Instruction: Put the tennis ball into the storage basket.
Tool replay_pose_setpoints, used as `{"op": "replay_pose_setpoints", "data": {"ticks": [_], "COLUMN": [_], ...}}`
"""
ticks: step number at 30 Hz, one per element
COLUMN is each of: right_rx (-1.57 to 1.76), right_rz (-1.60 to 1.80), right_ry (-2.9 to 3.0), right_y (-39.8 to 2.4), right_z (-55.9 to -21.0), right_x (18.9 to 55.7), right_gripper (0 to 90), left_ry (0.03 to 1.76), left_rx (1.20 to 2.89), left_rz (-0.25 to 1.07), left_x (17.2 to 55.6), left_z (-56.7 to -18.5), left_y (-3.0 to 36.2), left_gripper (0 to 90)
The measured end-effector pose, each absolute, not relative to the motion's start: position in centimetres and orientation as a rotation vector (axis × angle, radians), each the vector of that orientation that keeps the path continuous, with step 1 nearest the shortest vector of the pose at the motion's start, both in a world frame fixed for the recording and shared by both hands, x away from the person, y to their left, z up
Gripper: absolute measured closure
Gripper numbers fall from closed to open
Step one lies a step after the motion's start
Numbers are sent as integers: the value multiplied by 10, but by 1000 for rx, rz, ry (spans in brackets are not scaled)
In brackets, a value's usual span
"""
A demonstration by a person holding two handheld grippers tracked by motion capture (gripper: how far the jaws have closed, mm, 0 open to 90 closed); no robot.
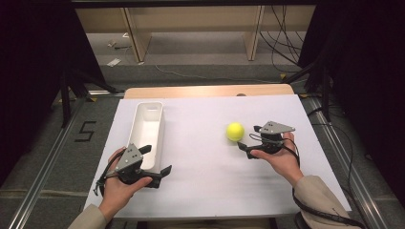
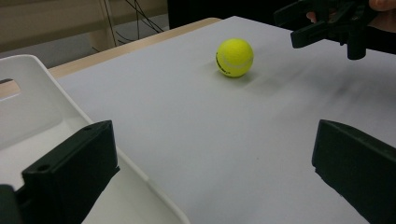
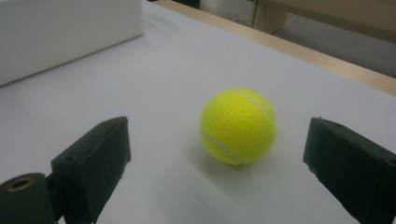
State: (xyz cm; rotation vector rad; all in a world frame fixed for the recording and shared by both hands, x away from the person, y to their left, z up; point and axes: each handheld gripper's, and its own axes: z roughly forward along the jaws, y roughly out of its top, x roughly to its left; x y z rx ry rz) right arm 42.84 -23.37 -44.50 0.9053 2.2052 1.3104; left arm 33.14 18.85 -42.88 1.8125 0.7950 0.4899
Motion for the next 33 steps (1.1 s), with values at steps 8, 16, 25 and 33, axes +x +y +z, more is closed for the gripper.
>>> {"op": "replay_pose_setpoints", "data": {"ticks": [8, 16, 25, 33], "right_rx": [911, 918, 928, 933], "right_rz": [1306, 1295, 1278, 1263], "right_ry": [2210, 2213, 2223, 2232], "right_y": [-231, -228, -225, -222], "right_z": [-447, -450, -453, -456], "right_x": [434, 441, 448, 452], "right_gripper": [79, 78, 76, 74], "left_ry": [798, 796, 798, 797], "left_rx": [1813, 1812, 1813, 1812], "left_rz": [490, 492, 493, 491], "left_x": [331, 331, 331, 331], "left_z": [-429, -429, -428, -429], "left_y": [189, 189, 189, 189], "left_gripper": [0, 0, 0, 0]}}
